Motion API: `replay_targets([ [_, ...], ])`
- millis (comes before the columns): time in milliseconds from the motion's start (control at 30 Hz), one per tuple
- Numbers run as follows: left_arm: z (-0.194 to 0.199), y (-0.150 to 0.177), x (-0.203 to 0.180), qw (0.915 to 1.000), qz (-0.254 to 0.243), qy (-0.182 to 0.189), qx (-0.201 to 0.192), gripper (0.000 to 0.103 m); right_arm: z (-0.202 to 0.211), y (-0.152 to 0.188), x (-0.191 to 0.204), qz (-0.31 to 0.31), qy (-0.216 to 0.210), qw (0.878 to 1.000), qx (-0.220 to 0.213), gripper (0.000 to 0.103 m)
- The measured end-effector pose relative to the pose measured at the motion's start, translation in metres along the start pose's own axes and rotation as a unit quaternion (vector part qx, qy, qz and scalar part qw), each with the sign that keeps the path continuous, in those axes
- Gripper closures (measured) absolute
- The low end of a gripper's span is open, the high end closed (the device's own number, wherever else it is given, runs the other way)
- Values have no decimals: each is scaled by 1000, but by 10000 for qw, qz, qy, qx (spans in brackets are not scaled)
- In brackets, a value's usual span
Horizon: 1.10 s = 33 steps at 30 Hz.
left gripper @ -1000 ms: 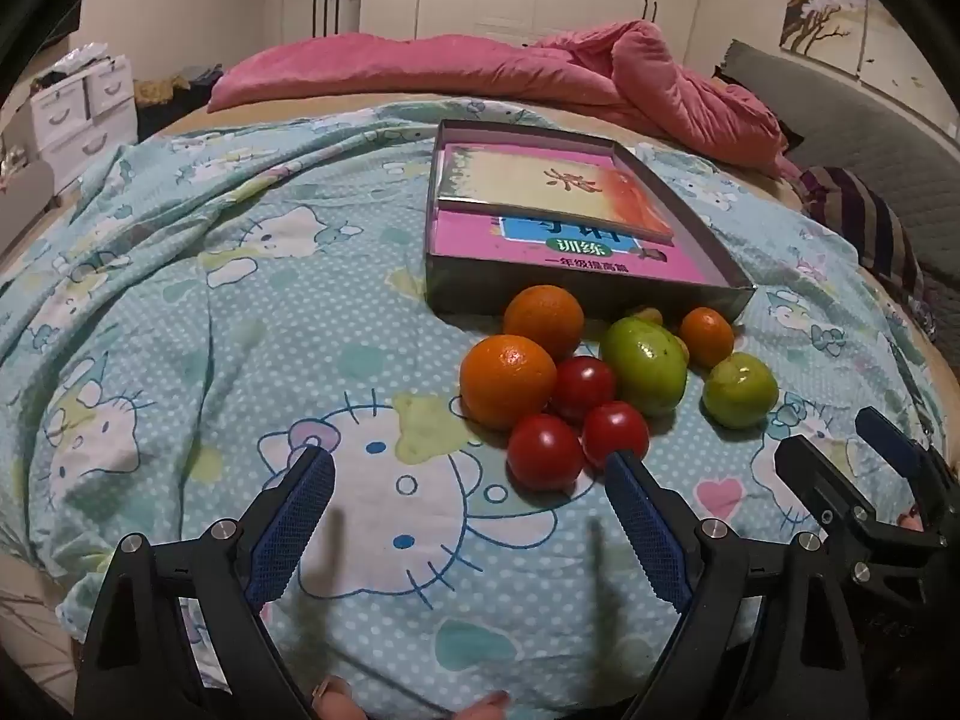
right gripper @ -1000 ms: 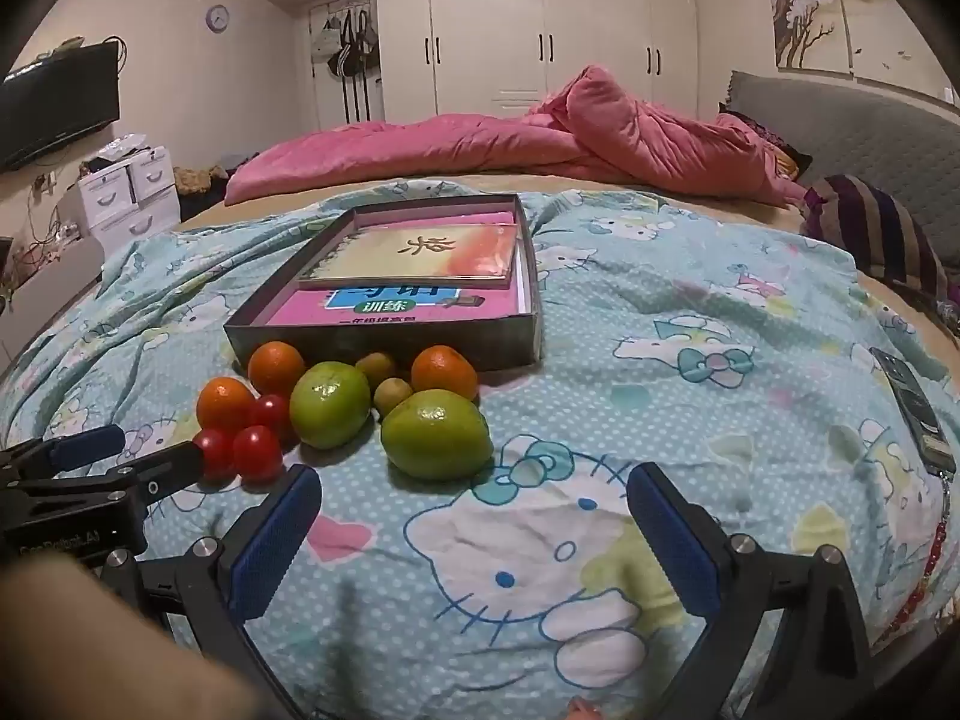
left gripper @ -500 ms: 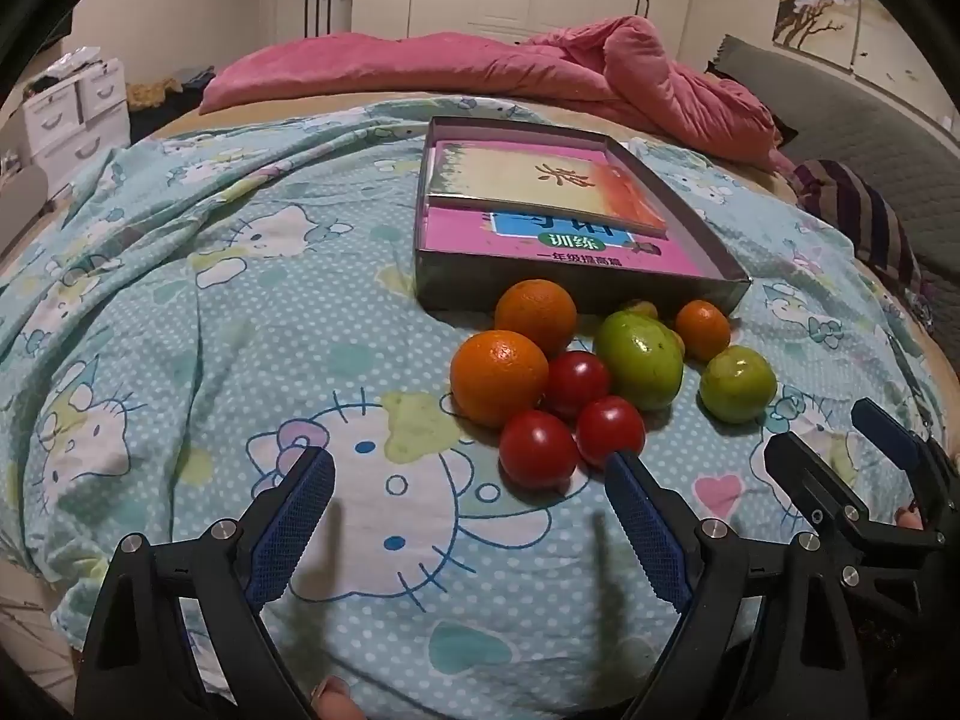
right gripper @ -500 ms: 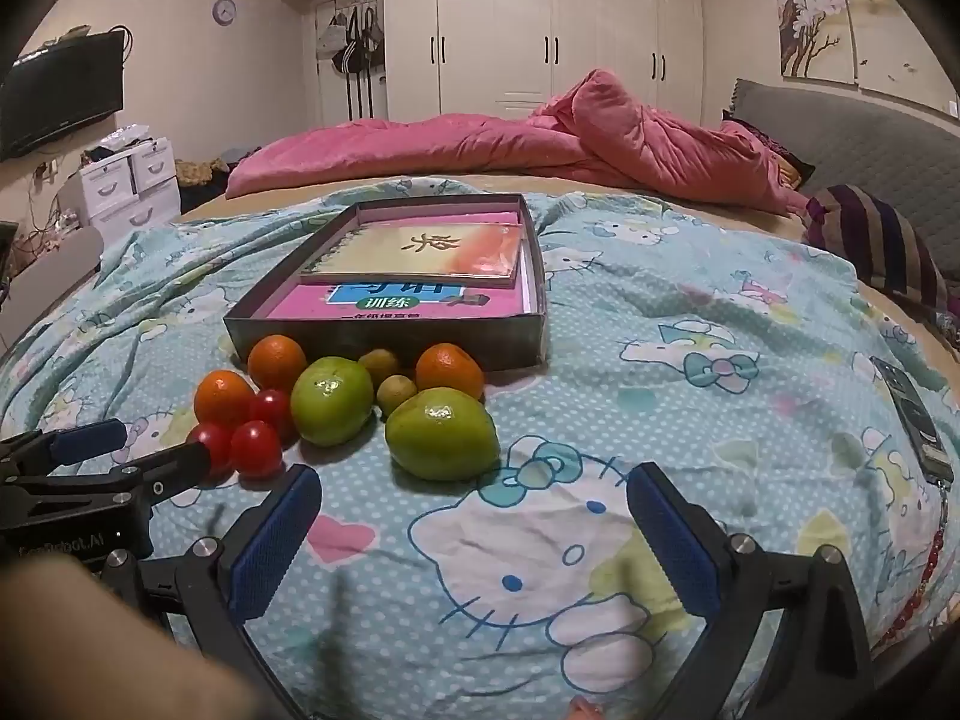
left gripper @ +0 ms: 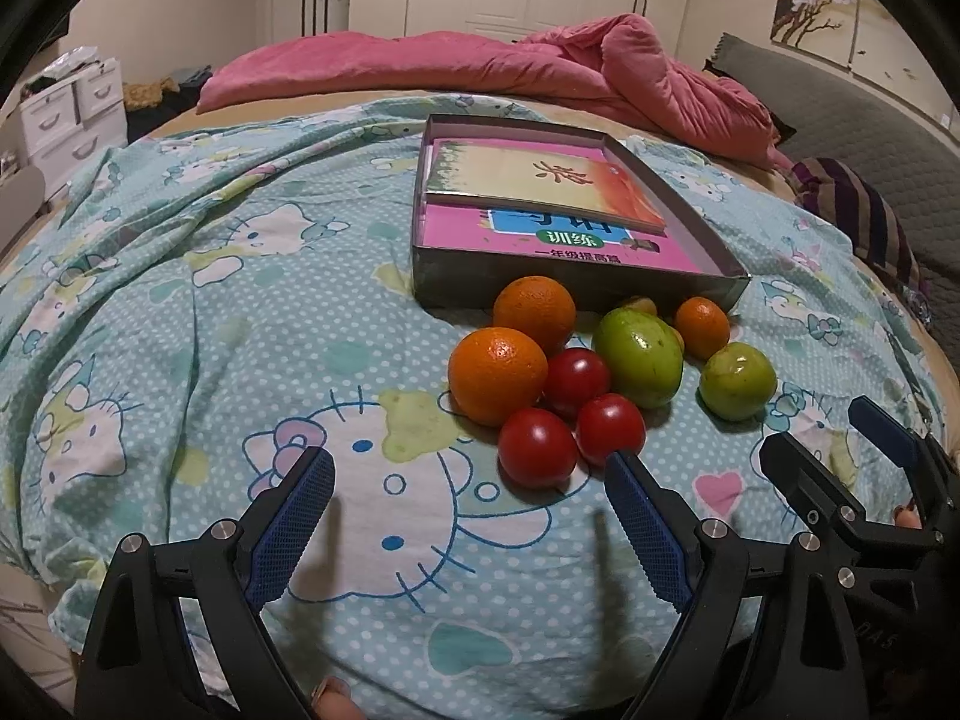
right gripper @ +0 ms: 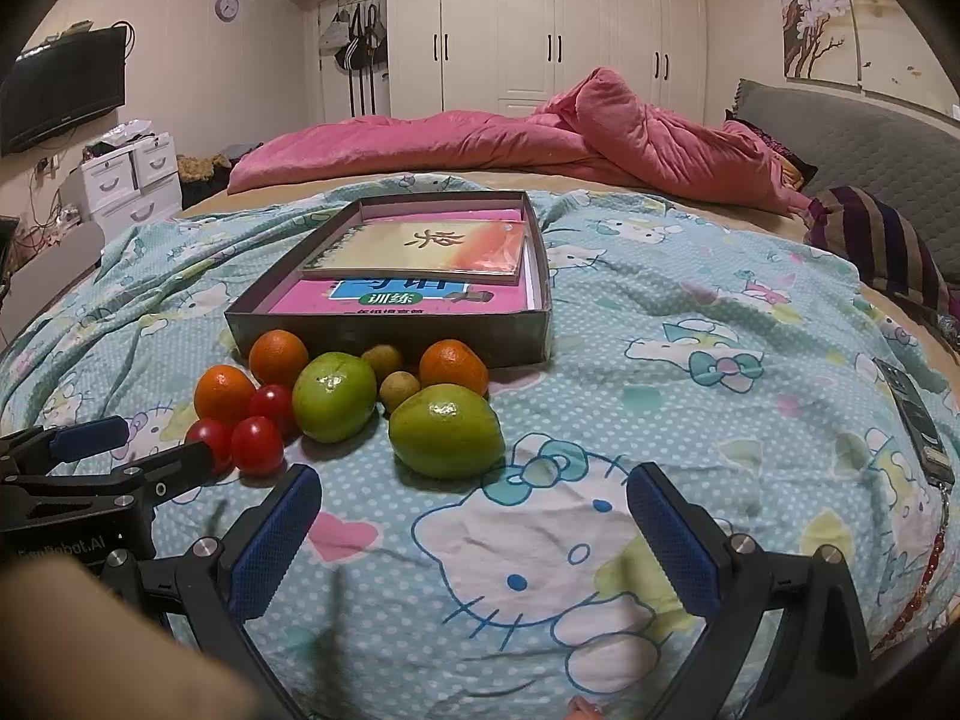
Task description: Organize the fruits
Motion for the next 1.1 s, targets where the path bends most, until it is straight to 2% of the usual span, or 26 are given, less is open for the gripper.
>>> replay_targets([
  [1100, 2, -3, 1, 9999, -72, -37, -68, 11, -2, 0, 0, 8, 4, 10000, 5, 0],
])
Point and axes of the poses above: each gripper's, at about its wrist camera, not at the fingertips, and z roughly against the way its jaws point, x to its left, y to its underside, the point moved 10 cm from there along -z, roughly the way its jaws point, and after that the axes turned 9 degrees about z, right-handed, at the moved point
